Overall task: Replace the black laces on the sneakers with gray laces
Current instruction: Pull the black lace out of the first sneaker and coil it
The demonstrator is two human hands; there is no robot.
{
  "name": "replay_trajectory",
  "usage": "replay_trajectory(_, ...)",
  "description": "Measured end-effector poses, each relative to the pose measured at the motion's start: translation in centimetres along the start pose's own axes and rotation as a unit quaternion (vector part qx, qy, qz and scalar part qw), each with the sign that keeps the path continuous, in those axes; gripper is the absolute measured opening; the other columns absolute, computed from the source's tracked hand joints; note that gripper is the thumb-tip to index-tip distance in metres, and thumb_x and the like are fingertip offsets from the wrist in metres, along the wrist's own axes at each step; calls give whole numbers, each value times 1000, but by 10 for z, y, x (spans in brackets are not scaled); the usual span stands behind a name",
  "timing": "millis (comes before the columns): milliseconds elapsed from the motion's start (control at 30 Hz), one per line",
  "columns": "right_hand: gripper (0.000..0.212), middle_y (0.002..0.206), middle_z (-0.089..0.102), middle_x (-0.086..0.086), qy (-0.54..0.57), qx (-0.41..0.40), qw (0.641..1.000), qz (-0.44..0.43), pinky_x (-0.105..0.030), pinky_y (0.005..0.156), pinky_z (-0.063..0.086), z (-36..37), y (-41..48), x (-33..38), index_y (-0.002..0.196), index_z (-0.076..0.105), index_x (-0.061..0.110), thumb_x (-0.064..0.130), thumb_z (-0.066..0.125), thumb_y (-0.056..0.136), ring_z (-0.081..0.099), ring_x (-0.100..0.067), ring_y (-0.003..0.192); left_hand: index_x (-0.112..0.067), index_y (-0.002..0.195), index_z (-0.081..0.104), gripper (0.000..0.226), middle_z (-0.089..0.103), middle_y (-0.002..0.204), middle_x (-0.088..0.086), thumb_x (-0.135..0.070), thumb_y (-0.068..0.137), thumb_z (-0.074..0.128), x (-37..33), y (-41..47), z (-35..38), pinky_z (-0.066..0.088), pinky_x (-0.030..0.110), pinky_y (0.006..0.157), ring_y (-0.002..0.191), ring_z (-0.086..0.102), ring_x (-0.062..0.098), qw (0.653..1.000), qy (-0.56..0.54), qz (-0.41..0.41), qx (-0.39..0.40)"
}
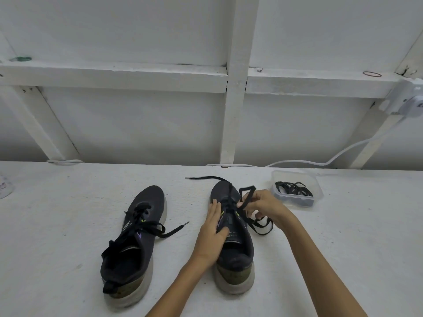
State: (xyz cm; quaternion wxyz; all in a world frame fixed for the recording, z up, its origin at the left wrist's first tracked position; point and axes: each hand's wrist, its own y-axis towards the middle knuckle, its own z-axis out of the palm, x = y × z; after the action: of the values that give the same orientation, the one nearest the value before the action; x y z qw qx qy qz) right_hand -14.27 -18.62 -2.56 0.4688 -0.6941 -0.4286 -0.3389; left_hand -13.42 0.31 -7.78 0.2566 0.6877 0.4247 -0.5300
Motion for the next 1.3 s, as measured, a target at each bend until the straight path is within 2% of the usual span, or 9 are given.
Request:
replay_trajectory(133,11,67,61,-6,16,-70,997,-17,-22,50,33,-6,3,8,83,64,3,-6,59,87,55,-8,49,-22,153,16,69,6,158,-18,0,95,48,0,-1,0,9,20,119,146,4,0,1000,-2,0,7)
replay_trajectory(267,4,79,59,-6,153,-193,968,-44,-23,47,31,-14,7,13,91,63,0,4,60,93,53,-13,52,-22,153,17,70,6,159,-17,0,94,47,2,-1,-1,9,17,117,146,5,0,1000,-9,-3,8)
replay_trajectory(533,6,66,68,2,2,20,999,31,-24,57,42,-6,0,0,88,70,7,6,73,84,58,-10,57,-20,152,18,70,7,157,-18,3,93,48,2,0,0,7,9,111,146,4,-2,1000,-1,4,-1)
replay_trajectory(633,10,65,66,2,0,5,1000,18,-23,55,40,1,1,1,81,67,8,11,77,81,58,-9,54,-19,152,18,70,7,157,-17,3,93,48,1,0,0,7,7,109,145,4,-2,1000,2,5,0)
replay_trajectory(767,24,60,55,-1,46,-64,997,-17,-22,51,34,-8,5,7,66,56,8,5,70,86,54,-13,55,-20,153,17,69,6,159,-16,1,94,47,1,0,-1,8,18,118,147,3,0,1000,-3,2,8)
replay_trajectory(900,21,64,50,-2,153,-166,973,-45,-22,49,35,-11,7,10,74,53,6,10,68,89,51,-10,51,-21,153,17,70,6,160,-16,-1,94,47,2,0,-1,9,25,121,147,4,1,1000,-4,-2,7)
replay_trajectory(1033,22,73,66,0,80,-71,994,-20,-20,50,38,-8,2,3,78,68,9,29,76,83,55,-11,54,-21,153,17,70,6,159,-17,0,94,47,1,-1,0,9,24,121,147,3,0,1000,-10,0,3)
replay_trajectory(1133,20,61,65,4,-4,3,1000,-10,-18,50,38,-2,-1,2,68,69,14,26,80,79,56,-7,53,-21,153,17,70,6,159,-16,0,94,48,1,0,0,8,24,121,146,2,0,1000,-4,2,2)
replay_trajectory(1300,24,50,55,0,-1,-51,998,-41,-17,47,32,-1,0,11,65,61,6,12,76,82,50,-7,47,-21,153,17,70,6,159,-17,1,94,47,1,-1,-1,7,21,119,146,3,-1,1000,-3,0,8)
